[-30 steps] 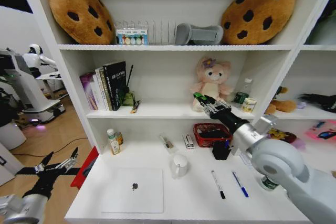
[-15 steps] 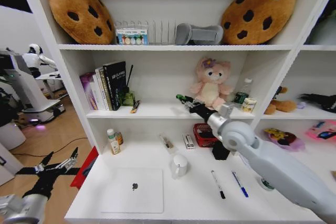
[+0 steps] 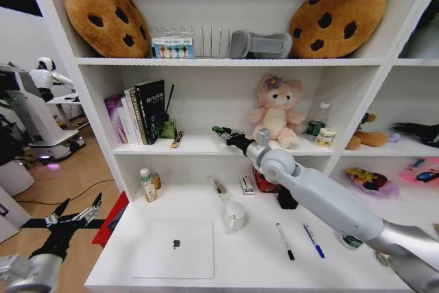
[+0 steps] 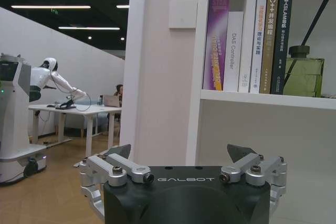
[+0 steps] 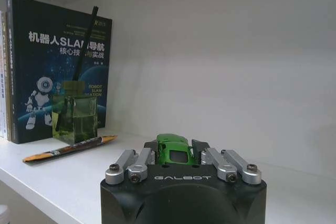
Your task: Organize the objects on the table.
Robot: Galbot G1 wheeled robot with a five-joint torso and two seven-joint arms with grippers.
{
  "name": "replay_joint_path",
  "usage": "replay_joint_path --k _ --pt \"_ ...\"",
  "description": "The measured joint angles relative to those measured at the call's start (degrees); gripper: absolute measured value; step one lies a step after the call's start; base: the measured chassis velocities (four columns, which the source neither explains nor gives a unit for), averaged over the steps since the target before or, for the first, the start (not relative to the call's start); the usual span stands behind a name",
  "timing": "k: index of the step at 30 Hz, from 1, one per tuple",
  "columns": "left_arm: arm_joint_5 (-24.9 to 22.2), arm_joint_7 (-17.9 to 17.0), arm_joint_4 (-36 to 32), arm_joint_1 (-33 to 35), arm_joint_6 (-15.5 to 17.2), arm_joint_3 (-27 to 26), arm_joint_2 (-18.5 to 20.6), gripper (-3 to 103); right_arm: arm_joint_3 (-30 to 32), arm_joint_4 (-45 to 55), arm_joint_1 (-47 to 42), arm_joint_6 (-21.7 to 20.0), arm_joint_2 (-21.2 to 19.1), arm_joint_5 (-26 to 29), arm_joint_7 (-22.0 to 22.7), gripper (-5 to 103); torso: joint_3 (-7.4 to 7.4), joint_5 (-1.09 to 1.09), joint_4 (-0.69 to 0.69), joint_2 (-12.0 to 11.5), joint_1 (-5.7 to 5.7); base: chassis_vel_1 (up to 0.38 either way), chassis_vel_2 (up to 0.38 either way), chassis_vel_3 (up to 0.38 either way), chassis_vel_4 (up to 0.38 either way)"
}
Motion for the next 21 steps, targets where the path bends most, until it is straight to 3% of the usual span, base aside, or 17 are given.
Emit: replay_joint_path --k 21 --pt "0.0 0.0 0.0 0.0 0.0 0.0 0.0 100 -1.9 -0.8 -1.2 0.7 -1.1 -2.4 0.1 33 -0.01 0.00 0.02 0.0 -0.01 0.000 0.000 0.000 0.000"
